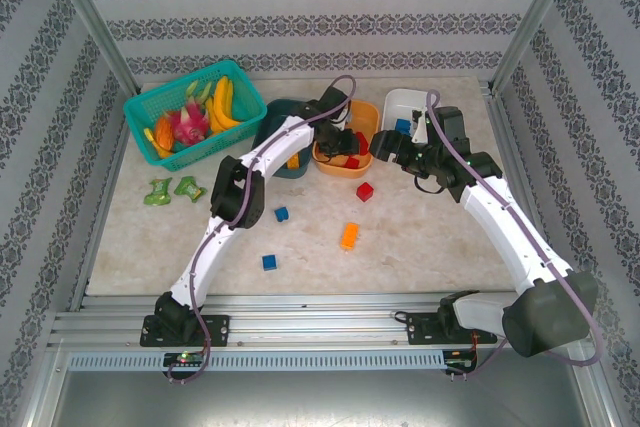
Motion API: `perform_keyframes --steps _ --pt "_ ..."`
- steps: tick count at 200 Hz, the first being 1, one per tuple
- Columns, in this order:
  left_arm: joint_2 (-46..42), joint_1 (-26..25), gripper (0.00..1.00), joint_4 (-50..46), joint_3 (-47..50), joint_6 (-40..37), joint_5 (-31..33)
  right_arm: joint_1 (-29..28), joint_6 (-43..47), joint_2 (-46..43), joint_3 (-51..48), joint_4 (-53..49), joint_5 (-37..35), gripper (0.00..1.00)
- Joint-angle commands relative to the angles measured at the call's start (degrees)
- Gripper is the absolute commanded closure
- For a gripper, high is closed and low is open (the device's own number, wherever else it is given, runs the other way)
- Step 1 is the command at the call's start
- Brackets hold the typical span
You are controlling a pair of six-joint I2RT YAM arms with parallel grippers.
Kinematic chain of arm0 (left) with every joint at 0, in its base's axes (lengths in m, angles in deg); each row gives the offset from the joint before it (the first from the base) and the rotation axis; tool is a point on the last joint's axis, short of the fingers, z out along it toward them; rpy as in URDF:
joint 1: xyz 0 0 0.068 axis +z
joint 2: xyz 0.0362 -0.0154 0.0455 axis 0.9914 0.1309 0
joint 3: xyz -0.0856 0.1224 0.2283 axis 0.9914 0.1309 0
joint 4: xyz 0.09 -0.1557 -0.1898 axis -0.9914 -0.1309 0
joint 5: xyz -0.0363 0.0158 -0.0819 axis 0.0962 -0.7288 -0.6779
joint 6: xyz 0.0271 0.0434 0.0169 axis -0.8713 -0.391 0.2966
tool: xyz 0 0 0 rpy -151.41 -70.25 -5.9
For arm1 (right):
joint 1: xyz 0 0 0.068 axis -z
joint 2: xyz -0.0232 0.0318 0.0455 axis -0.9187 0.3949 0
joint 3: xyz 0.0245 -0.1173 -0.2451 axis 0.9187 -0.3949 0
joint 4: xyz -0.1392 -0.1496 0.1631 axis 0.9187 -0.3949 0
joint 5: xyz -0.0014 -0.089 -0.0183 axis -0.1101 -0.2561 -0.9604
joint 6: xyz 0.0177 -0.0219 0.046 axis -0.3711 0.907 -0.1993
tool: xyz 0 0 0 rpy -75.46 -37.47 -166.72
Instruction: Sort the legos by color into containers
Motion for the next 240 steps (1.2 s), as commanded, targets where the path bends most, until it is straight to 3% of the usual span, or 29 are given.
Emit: perform_keyframes --steps 1,24,77,113,134,174,212,240 --pt "0.07 1.11 0.55 2.53 -2.13 1.56 -1.5 0.64 -0.99 -0.04 -1.09 1.2 1.1 0.11" --pt "-0.01 1.64 0.43 3.15 -2.21 2.68 -2.74 0.68 -1.17 -0.79 -1.71 1.07 1.16 0.11" --pt "-5.22 1.96 0.43 2.76 -2.61 3.7 -3.22 0.36 1.17 -3.63 -2.74 -1.76 0.18 0.11" --pt "-15.92 1.91 0.39 -1.73 2.11 5.02 3.48 -5.47 7.2 -4.67 -1.92 -6.64 -5.08 0.12" --pt "-27.0 1.9 0.3 -3.77 12.59 7.48 11.23 -11.84 8.56 -4.0 -2.04 -7.99 -8.89 0.12" --pt "-54.5 2.61 0.21 -2.14 45.12 14.01 20.98 -26.29 8.02 1.91 -0.85 -6.08 -14.55 0.12" --pt "-80.56 2.6 0.19 -3.49 71.53 20.43 24.52 -35.15 8.47 18.48 8.97 -9.21 -13.79 0.08" --pt "-98.69 2.61 0.16 -7.79 83.74 22.37 26.16 -38.22 9.03 32.15 20.54 -14.95 -14.25 0.08"
